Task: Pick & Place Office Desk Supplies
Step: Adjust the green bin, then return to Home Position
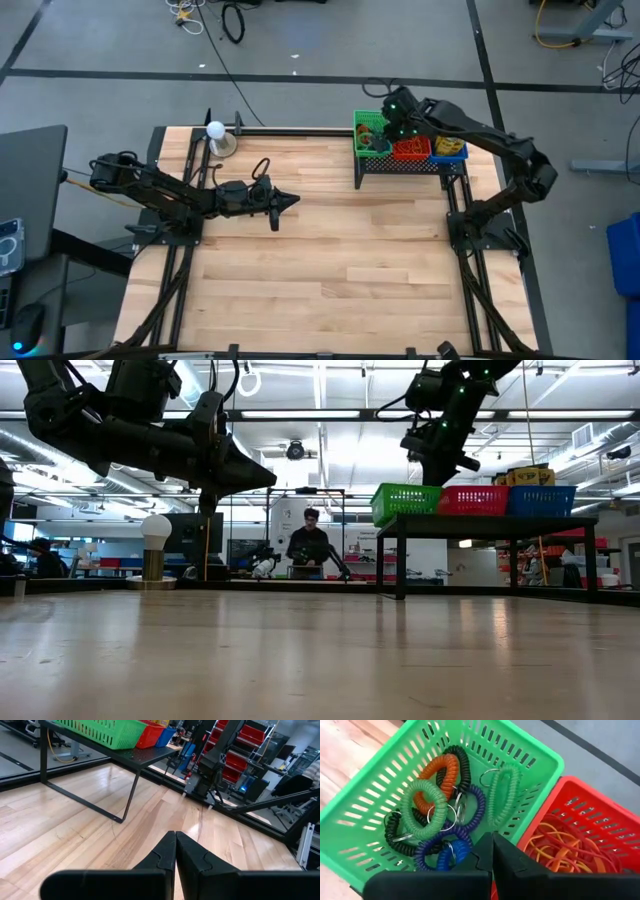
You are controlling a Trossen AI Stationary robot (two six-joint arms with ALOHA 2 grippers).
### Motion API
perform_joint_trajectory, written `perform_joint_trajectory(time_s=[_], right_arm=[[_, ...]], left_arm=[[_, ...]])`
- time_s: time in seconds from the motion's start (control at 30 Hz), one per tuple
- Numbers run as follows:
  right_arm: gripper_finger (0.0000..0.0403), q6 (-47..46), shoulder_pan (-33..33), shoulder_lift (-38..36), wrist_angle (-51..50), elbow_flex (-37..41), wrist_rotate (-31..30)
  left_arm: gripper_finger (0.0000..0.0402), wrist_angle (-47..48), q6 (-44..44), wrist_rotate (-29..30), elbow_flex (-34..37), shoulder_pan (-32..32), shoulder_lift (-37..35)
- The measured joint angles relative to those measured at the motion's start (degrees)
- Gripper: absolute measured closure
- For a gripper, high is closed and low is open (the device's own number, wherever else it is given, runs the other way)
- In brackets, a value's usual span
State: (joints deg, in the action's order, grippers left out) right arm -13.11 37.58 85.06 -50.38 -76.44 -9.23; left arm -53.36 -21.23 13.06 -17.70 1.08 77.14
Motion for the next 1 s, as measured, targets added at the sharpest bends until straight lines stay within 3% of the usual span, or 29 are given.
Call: perform_joint_trajectory(time_s=[0.33, 0.53, 0.7, 0.8, 1.0], right_arm=[[0.0398, 2.3, -1.6, -6.3, 3.2, 0.0, -0.4], [0.0398, 9.0, -7.7, -11.1, 8.1, 1.0, 0.0], [0.0398, 8.6, -14.2, -16.9, 25.4, 13.9, 2.7], [0.0398, 6.5, -18.2, -21.1, 36.4, 22.8, 4.0], [0.0398, 2.5, -24.5, -31.5, 43.1, 34.5, 2.4]], left_arm=[[0.0395, 0.0, 1.1, -0.2, 0.0, 0.0, -1.8], [0.0397, 0.1, 5.0, -3.6, 0.0, 0.0, -4.0], [0.0398, 1.4, 7.1, -3.7, 0.0, 0.6, -4.5], [0.0398, 1.3, 7.2, -7.5, 0.0, 1.9, -4.5], [0.0398, 1.4, 7.2, -11.0, 0.0, 4.2, -5.6]])
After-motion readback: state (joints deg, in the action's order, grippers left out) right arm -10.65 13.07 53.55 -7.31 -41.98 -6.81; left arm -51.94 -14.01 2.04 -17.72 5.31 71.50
